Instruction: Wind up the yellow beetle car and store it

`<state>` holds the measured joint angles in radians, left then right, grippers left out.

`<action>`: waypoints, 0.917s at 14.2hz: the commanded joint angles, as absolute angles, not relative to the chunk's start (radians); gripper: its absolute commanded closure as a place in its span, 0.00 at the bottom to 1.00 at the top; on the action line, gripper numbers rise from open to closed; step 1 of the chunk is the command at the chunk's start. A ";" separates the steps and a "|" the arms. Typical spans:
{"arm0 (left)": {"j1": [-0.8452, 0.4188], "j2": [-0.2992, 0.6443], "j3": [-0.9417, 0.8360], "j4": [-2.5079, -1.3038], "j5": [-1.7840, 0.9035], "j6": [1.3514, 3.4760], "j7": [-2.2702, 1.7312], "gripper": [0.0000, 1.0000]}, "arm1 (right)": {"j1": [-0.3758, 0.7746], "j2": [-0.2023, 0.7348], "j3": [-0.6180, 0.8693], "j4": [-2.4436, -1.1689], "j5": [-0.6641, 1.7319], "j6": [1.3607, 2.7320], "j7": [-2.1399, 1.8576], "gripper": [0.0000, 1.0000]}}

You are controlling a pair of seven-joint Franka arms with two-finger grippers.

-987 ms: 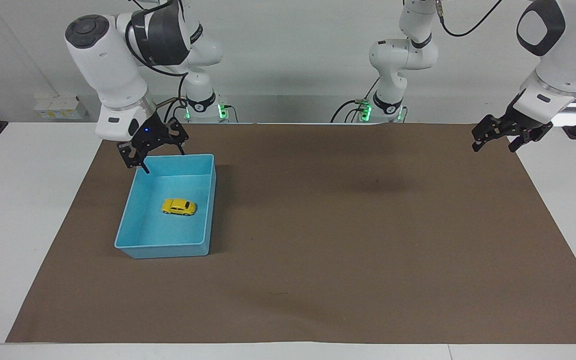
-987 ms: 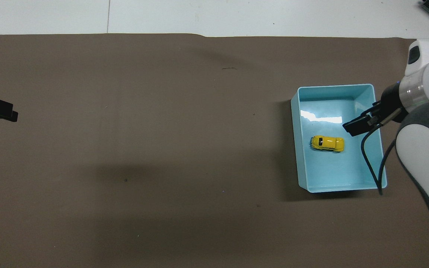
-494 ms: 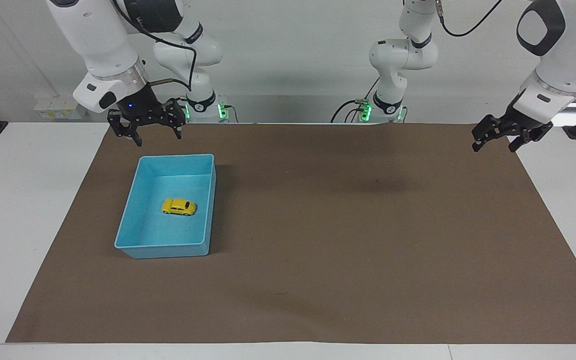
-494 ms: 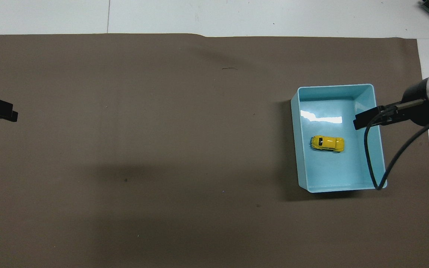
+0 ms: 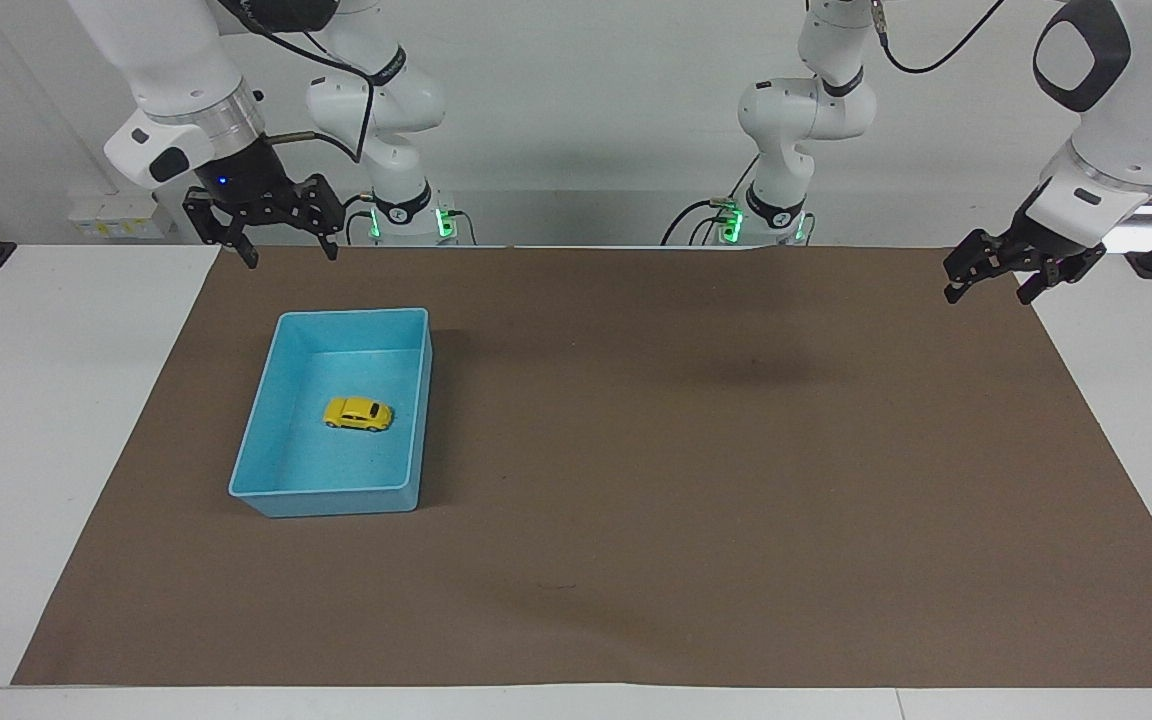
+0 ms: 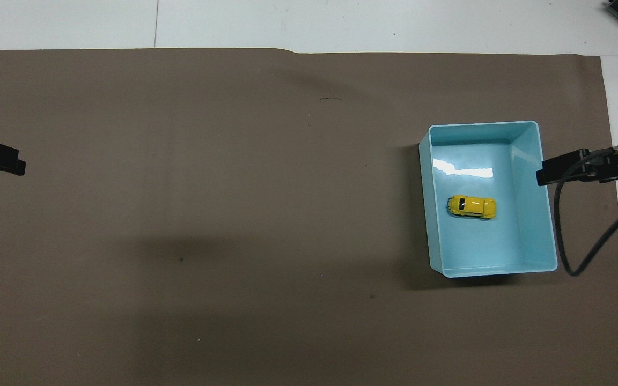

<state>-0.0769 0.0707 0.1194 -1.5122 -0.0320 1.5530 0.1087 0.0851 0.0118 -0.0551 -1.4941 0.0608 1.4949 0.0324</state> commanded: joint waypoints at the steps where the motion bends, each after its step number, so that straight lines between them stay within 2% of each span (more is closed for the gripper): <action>1: -0.071 0.051 0.114 -1.529 -0.015 1.546 0.103 0.00 | 0.077 -0.012 -0.046 -1.497 0.075 1.474 0.095 0.00; 13: -0.071 0.051 0.114 -1.529 -0.015 1.546 0.103 0.00 | 0.069 -0.023 -0.057 -1.503 0.029 1.440 0.046 0.00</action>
<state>-0.0769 0.0706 0.1194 -1.5122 -0.0320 1.5530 0.1087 0.0809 -0.0076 -0.0640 -1.4939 0.0471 1.4524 0.0723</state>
